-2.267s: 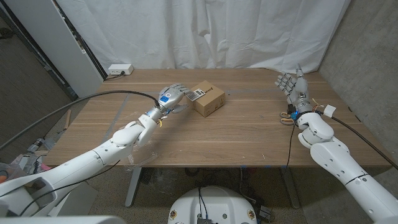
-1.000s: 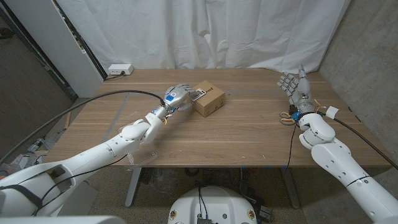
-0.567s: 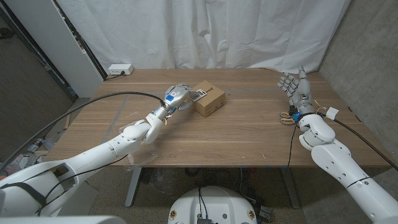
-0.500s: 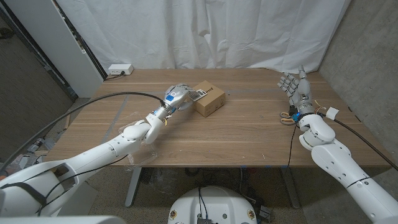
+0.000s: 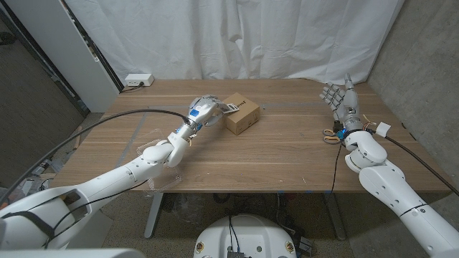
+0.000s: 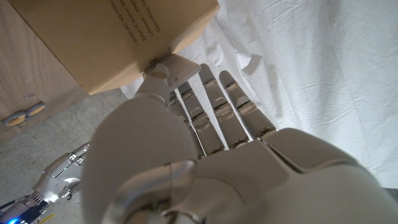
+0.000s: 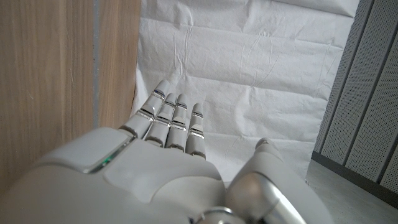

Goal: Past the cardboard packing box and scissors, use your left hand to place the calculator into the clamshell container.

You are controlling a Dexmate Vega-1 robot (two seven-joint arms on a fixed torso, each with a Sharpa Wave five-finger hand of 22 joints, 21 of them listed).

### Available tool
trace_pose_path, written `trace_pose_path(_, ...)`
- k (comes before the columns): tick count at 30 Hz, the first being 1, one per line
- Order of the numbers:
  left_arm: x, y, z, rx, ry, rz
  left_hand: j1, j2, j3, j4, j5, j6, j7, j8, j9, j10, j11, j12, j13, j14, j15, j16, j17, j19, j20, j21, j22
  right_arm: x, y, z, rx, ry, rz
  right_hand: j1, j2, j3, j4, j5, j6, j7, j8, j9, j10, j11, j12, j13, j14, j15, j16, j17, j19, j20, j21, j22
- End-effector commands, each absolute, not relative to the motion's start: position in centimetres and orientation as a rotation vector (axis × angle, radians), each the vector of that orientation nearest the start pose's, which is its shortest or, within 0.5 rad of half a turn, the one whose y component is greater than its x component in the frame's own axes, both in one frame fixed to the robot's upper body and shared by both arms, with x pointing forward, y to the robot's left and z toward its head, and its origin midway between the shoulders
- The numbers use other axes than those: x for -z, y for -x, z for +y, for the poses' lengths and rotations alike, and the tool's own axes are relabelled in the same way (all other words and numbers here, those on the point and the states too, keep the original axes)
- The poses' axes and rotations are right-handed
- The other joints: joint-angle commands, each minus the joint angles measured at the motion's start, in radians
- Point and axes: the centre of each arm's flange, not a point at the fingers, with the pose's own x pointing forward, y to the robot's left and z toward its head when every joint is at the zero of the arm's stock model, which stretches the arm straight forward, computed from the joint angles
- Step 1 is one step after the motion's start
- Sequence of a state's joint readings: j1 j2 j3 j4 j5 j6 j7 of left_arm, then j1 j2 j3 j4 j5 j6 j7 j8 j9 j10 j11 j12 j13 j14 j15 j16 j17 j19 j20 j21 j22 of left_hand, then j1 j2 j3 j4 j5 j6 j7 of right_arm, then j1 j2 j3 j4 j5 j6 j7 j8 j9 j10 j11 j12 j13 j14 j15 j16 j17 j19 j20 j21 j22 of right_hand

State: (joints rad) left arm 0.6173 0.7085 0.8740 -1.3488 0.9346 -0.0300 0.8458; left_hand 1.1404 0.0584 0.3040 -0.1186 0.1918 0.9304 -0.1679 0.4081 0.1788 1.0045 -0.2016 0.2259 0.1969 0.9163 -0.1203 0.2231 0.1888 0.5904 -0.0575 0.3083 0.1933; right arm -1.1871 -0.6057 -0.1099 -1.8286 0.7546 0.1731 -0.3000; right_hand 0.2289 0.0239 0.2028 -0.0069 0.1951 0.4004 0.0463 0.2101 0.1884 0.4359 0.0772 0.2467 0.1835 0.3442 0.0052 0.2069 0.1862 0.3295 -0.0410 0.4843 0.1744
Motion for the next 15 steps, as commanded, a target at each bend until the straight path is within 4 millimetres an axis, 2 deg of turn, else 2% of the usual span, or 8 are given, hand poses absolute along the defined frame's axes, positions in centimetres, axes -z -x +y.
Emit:
trace_pose_path(1,1.32,-60.68,19.85,-0.403,-1.499,-1.329,0.012,0.013,0.014,0.0,-0.003,0.187,0.029,0.005,-0.004,0.055,0.001,0.003,0.002,0.043,-0.105,-0.002,0.001,0.02,-0.112,0.011,0.003,0.64,-53.73,-34.19,0.016,-0.231,-0.67,-0.007,-0.002,-0.003,0.003,0.002,0.007,-0.004,-0.003,0.006,0.006,-0.004,-0.006,0.005,0.007,-0.002,-0.001,0.003,0.01,-0.014,-0.002,0.004)
trace_pose_path(15,0.57,-60.22,19.27,-0.439,-1.474,-1.352,0.018,0.012,0.032,0.001,-0.003,0.216,0.045,-0.009,-0.003,0.102,0.002,-0.002,0.015,0.107,-0.106,-0.002,0.01,0.045,-0.116,0.022,0.0,0.86,-53.12,-34.72,0.018,-0.238,-0.678,-0.008,-0.002,-0.005,0.002,0.002,0.007,-0.005,-0.004,0.006,0.007,-0.001,-0.008,0.005,0.007,-0.002,-0.002,0.003,0.011,-0.013,-0.007,0.004)
